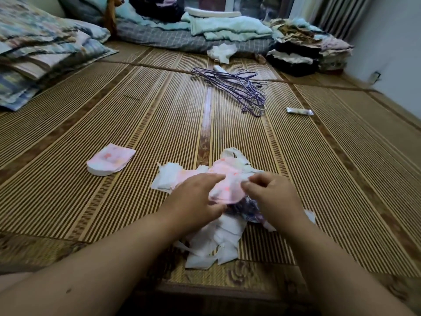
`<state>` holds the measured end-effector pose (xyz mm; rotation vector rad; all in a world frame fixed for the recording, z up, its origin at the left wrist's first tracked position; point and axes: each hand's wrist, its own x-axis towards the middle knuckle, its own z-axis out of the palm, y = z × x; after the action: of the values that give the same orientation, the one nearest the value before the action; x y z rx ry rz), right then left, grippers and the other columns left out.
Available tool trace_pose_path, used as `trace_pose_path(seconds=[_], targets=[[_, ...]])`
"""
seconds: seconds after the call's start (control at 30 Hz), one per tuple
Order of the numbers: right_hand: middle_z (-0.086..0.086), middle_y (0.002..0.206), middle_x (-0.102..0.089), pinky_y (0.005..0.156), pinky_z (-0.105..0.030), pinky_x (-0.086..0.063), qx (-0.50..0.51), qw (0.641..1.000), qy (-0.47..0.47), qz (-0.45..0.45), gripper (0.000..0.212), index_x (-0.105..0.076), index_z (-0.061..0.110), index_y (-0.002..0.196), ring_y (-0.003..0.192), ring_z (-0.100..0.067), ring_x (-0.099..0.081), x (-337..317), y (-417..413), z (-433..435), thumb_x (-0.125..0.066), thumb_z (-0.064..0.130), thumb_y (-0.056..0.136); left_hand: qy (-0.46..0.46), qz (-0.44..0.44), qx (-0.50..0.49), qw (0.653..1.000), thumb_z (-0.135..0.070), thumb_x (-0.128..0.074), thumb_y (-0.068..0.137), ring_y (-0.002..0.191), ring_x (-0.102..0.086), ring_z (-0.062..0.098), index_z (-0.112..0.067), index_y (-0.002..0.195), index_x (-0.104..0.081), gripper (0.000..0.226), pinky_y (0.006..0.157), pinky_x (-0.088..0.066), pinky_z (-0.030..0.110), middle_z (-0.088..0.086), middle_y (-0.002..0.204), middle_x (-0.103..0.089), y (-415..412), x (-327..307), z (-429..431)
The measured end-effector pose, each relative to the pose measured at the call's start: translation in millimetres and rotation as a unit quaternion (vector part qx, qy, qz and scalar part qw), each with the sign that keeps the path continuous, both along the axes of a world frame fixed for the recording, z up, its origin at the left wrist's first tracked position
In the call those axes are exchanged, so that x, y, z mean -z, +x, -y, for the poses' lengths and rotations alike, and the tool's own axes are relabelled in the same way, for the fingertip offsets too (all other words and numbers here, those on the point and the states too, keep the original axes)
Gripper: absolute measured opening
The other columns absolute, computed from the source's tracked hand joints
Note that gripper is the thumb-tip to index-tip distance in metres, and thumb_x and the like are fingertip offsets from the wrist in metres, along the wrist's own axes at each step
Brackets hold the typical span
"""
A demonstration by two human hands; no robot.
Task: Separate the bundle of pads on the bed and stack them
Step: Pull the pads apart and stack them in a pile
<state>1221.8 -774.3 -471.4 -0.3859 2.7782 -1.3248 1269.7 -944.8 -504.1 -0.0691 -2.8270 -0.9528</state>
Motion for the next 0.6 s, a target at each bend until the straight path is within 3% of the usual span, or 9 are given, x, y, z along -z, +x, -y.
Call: trace_pose_path(seconds=[0.1,0.2,0.27,0.33,0.37,0.43,0.5,0.57,0.6], targets=[[-0.003,0.066,-0.068,0.052,-0.025,-0.052,0.013,0.961,-0.256,0.106,0.012,-0.064,0.012,0.072,0.062,-0.017,-0.068,-25.5,5.0,1.7,-0.065,0.009,0.084,0.024,-0.004,-0.004,1.000,-0.049,-0.076,0.068,0.123,-0.047,0.012,-0.027,0.140,-0.042,0.083,0.099,-0.036,0.026,-0.003,0.138,-0.052,-2.1,-3.3,-1.0],[-0.006,0.064,-0.070,0.053,-0.022,-0.054,-0.004,0.907,-0.381,0.181,0.012,-0.060,0.008,0.074,0.064,-0.018,-0.070,-46.7,12.5,8.4,-0.060,0.006,0.086,0.054,-0.032,-0.007,0.998,-0.053,-0.073,0.068,0.117,-0.051,0.008,-0.028,0.134,-0.049,0.075,0.094,-0.041,0.027,-0.006,0.132,-0.058,-3.1,-9.2,-8.6],[-0.008,0.068,-0.071,0.057,-0.024,-0.056,-0.021,0.887,-0.416,0.200,0.014,-0.061,0.008,0.075,0.069,-0.021,-0.071,-55.2,16.3,11.2,-0.058,0.008,0.088,0.091,-0.086,-0.026,0.992,-0.052,-0.065,0.077,0.098,-0.057,0.001,-0.037,0.122,-0.057,0.048,0.076,-0.043,0.024,-0.013,0.111,-0.066,-2.1,-17.9,-14.5],[-0.008,0.072,-0.070,0.061,-0.026,-0.056,-0.029,0.900,-0.399,0.171,0.016,-0.063,0.012,0.073,0.072,-0.021,-0.069,-59.3,20.4,12.7,-0.059,0.010,0.087,0.151,-0.136,-0.034,0.979,-0.047,-0.055,0.086,0.080,-0.059,-0.005,-0.040,0.111,-0.060,0.027,0.059,-0.046,0.024,-0.017,0.088,-0.069,-0.2,-29.7,-18.0],[-0.006,0.073,-0.069,0.062,-0.027,-0.054,-0.026,0.917,-0.373,0.138,0.019,-0.065,0.017,0.069,0.072,-0.019,-0.068,-60.1,21.7,12.4,-0.060,0.012,0.087,0.183,-0.148,-0.028,0.971,-0.040,-0.054,0.089,0.081,-0.061,-0.004,-0.041,0.112,-0.060,0.024,0.060,-0.050,0.024,-0.018,0.086,-0.069,0.8,-35.7,-18.1],[-0.002,0.088,-0.069,0.070,-0.030,-0.050,-0.020,0.939,-0.336,0.072,0.024,-0.066,0.023,0.063,0.082,-0.015,-0.065,-61.1,21.8,10.1,-0.062,0.013,0.084,0.240,-0.135,0.018,0.961,-0.020,-0.054,0.090,0.093,-0.062,-0.005,-0.048,0.115,-0.059,0.038,0.071,-0.055,0.019,-0.023,0.093,-0.069,3.2,-47.3,-16.2],[0.006,0.104,-0.068,0.077,-0.029,-0.051,-0.039,0.940,-0.333,0.061,0.021,-0.068,0.025,0.069,0.096,-0.010,-0.063,-64.1,19.7,5.8,-0.060,0.012,0.083,0.274,-0.104,0.083,0.952,-0.010,-0.050,0.087,0.103,-0.059,-0.005,-0.058,0.112,-0.058,0.055,0.075,-0.052,0.014,-0.027,0.106,-0.063,8.1,-57.5,-14.3],[-0.001,0.095,-0.070,0.078,-0.033,-0.053,-0.082,0.906,-0.395,0.128,0.009,-0.065,0.013,0.084,0.092,-0.017,-0.065,-67.9,16.9,0.1,-0.057,0.009,0.080,0.270,-0.088,0.122,0.951,-0.014,-0.050,0.085,0.100,-0.061,-0.003,-0.064,0.112,-0.053,0.056,0.075,-0.051,0.015,-0.025,0.106,-0.064,11.7,-65.1,-12.7],[-0.008,0.088,-0.069,0.075,-0.036,-0.055,-0.097,0.879,-0.436,0.169,0.013,-0.060,0.005,0.088,0.087,-0.023,-0.066,-70.5,15.7,-2.3,-0.057,0.012,0.076,0.265,-0.080,0.130,0.952,-0.020,-0.052,0.084,0.090,-0.064,0.002,-0.064,0.114,-0.052,0.053,0.072,-0.054,0.020,-0.019,0.098,-0.067,12.5,-68.1,-11.2]])
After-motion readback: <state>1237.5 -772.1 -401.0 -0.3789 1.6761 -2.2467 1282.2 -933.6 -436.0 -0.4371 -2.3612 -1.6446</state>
